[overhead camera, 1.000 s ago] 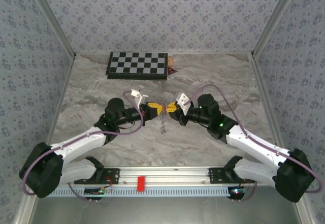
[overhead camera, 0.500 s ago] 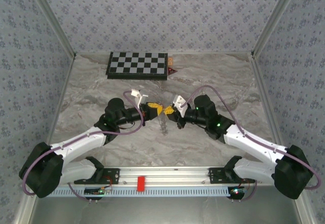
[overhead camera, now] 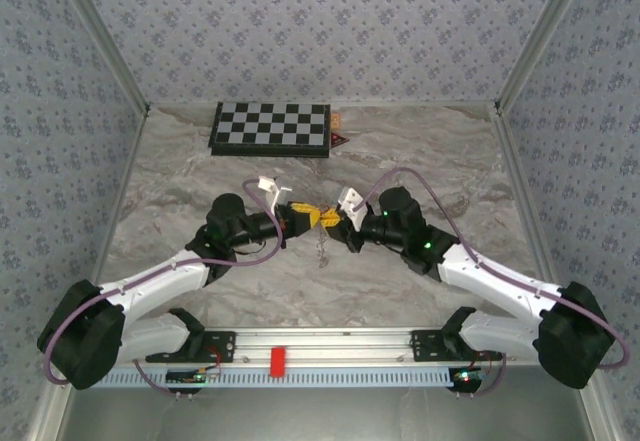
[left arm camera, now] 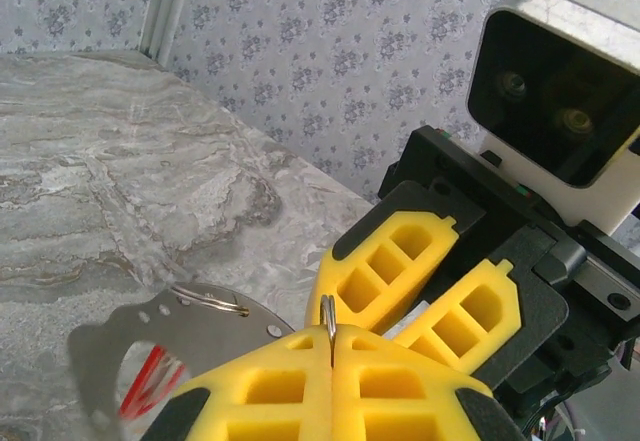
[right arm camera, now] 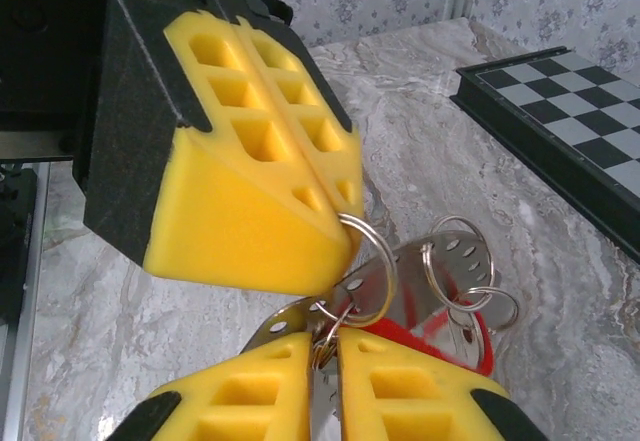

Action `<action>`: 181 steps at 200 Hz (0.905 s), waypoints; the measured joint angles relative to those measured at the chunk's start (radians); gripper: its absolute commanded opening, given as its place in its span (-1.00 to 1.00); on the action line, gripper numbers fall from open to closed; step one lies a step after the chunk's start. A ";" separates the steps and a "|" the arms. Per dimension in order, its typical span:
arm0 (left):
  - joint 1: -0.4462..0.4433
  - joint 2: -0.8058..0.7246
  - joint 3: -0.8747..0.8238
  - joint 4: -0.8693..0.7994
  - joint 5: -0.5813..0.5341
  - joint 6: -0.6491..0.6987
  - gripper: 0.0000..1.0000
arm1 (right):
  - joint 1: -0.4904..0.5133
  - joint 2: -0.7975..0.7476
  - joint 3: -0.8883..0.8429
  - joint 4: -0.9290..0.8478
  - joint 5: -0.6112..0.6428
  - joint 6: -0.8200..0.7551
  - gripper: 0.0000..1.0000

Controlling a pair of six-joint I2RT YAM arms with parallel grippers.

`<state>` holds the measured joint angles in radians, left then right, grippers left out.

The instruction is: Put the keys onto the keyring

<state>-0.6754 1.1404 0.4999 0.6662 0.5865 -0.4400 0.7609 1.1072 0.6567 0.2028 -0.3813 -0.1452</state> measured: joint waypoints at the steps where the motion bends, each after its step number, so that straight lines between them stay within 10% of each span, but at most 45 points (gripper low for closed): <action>1: 0.000 0.000 0.000 0.000 0.000 0.000 -1.00 | 0.000 0.000 0.000 0.000 0.000 0.000 -0.70; 77: -0.001 0.000 0.000 0.053 0.000 -0.026 -1.00 | -0.147 -0.051 -0.071 0.195 -0.174 0.227 -0.45; 181: -0.012 0.000 0.000 0.068 0.000 -0.033 -1.00 | -0.161 0.048 -0.071 0.343 -0.315 0.368 -0.63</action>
<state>-0.6876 1.1404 0.4995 0.7341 0.5861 -0.4728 0.5999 1.1549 0.5861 0.5461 -0.6968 0.2226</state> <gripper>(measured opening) 0.045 0.188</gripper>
